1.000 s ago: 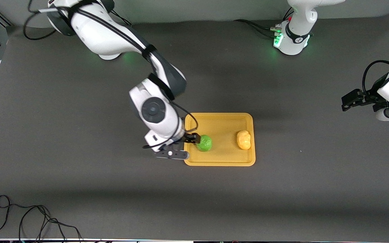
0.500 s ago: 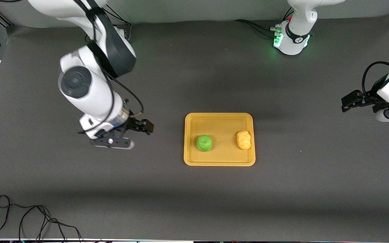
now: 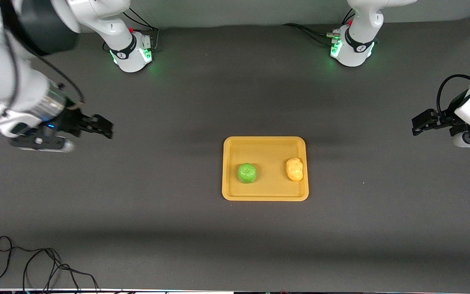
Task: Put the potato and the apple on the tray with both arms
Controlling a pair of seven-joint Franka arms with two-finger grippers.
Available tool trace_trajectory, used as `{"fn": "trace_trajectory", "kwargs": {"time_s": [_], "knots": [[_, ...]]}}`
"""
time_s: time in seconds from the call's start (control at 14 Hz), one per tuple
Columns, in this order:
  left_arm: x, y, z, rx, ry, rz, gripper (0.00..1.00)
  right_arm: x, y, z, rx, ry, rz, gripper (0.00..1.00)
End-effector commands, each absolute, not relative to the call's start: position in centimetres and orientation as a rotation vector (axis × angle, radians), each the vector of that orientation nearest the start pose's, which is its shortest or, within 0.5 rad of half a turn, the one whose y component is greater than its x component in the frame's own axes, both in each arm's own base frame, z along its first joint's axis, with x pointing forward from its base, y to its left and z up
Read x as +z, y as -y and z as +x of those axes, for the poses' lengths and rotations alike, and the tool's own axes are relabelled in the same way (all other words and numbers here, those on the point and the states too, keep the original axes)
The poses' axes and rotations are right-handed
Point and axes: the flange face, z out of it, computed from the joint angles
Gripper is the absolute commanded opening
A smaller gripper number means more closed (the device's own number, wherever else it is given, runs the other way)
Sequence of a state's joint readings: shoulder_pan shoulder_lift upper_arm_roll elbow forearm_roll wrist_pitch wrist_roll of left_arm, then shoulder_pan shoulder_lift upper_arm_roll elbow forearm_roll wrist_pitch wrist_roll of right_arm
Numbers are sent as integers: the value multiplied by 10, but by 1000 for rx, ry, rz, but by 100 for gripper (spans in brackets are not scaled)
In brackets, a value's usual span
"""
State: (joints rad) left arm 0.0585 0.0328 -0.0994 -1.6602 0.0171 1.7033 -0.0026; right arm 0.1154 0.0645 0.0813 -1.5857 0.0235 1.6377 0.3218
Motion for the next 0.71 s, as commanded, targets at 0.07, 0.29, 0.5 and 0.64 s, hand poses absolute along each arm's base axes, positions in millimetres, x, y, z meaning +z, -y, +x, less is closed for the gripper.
{"fn": "trace_trajectory", "kwargs": {"time_s": [0.07, 0.29, 0.5, 0.64], "knots": [[578, 22, 567, -39, -64, -3133, 100, 623, -70, 543, 3, -128, -3121, 100], [576, 24, 567, -34, -69, -3133, 100, 633, -40, 525, -14, -115, -3137, 100], [576, 24, 567, -34, -69, -3133, 100, 628, -31, 528, -31, -23, -3134, 100], [576, 26, 567, -34, -72, -3133, 100, 620, -10, 538, -11, -93, -3085, 100]]}}
